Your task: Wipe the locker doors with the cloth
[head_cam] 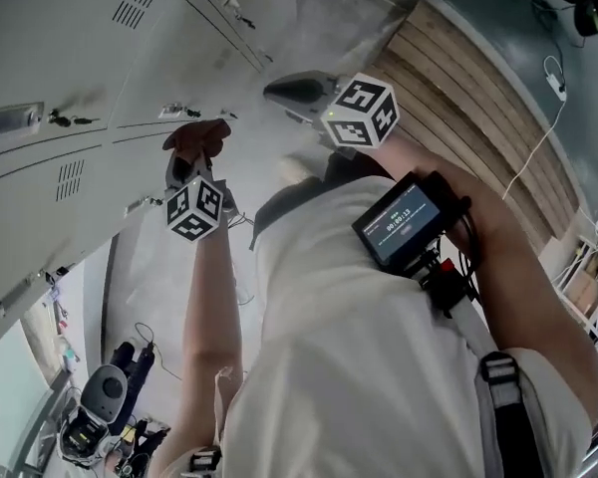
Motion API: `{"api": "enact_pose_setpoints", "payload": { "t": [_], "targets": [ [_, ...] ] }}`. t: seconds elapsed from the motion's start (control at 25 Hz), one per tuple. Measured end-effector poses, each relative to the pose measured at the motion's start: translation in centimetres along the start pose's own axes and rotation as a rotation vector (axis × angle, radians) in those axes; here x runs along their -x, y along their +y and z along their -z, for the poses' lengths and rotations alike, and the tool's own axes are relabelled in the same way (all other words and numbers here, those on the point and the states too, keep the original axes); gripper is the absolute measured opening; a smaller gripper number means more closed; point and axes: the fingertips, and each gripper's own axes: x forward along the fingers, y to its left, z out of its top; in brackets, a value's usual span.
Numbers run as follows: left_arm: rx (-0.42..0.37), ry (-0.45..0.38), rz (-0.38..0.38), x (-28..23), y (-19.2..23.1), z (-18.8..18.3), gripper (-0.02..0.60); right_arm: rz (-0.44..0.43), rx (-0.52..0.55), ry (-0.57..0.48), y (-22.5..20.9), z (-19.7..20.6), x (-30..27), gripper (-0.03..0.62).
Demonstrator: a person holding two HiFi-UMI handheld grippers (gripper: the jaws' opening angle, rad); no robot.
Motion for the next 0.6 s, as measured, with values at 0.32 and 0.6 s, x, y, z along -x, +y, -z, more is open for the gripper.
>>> {"api": "enact_pose_setpoints", "payload": {
  "t": [0.32,0.6],
  "targets": [
    [-0.065,-0.167,0.099,6.8,-3.8,-7.3,0.075,-0.082,0.18,-0.071,5.1,-8.0,1.5,0.02],
    [-0.083,-0.165,0.121,10.1,-3.5,-6.8,0.075,-0.072,0.191,-0.067,6.0,-8.2,3.2,0.02]
  ]
}}
